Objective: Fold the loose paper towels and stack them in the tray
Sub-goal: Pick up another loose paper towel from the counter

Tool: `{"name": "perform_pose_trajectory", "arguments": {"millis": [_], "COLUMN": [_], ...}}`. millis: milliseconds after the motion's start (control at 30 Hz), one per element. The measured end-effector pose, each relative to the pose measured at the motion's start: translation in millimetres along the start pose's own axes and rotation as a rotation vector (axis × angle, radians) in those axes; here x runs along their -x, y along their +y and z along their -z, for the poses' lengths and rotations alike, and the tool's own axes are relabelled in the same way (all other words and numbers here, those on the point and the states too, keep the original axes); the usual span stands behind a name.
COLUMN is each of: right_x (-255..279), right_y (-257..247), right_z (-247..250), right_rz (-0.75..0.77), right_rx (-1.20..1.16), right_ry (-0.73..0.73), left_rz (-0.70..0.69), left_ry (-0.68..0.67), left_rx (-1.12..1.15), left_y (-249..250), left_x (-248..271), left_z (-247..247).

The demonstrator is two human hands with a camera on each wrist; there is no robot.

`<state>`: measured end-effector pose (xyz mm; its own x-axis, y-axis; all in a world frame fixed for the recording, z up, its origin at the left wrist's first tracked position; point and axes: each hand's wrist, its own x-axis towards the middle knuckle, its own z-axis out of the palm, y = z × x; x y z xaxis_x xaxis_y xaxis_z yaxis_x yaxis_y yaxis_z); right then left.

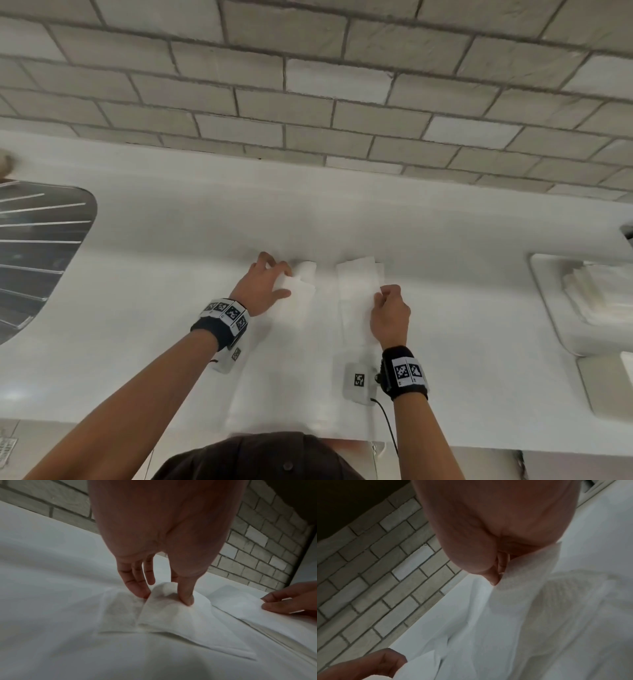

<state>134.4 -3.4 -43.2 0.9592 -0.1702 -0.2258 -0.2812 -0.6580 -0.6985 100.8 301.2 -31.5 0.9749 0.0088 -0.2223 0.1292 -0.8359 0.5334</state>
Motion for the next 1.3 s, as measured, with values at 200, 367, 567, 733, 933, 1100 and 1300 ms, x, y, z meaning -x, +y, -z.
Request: {"name": "perform_pose_trajectory", "arguments": {"millis": [200, 367, 567, 733, 933, 1100, 1300], "right_x": [17, 48, 84, 81, 77, 45, 10], "right_y": [-6, -41, -78, -88, -68, -32, 15], "right_z": [2, 13, 11, 8, 10, 23, 15], "right_rz": [0.01, 0.365, 0.239, 0.191, 0.235, 0.177, 0.034], "right_rx": [0.058, -0.105, -0.663, -0.908, -0.573, -0.365, 0.003], "right_ry": [0.072, 0.07, -0.412, -0.132, 0.015, 0.194, 0.002], "left_rz": [-0.06, -0.262, -0.249, -0.197, -0.198, -0.104, 0.221], "left_ry": [0.136, 0.311, 0.371, 0.184, 0.142, 0.25, 0.016], "left_rx": [0.113, 0.258, 0.729, 0.725, 0.739, 0.467, -0.146], "left_y": [-4, 20, 91, 114, 116, 62, -8], "left_x": [5, 29, 54, 49, 40, 14, 0], "left_z": [8, 37, 65, 57, 39, 28, 13]}}
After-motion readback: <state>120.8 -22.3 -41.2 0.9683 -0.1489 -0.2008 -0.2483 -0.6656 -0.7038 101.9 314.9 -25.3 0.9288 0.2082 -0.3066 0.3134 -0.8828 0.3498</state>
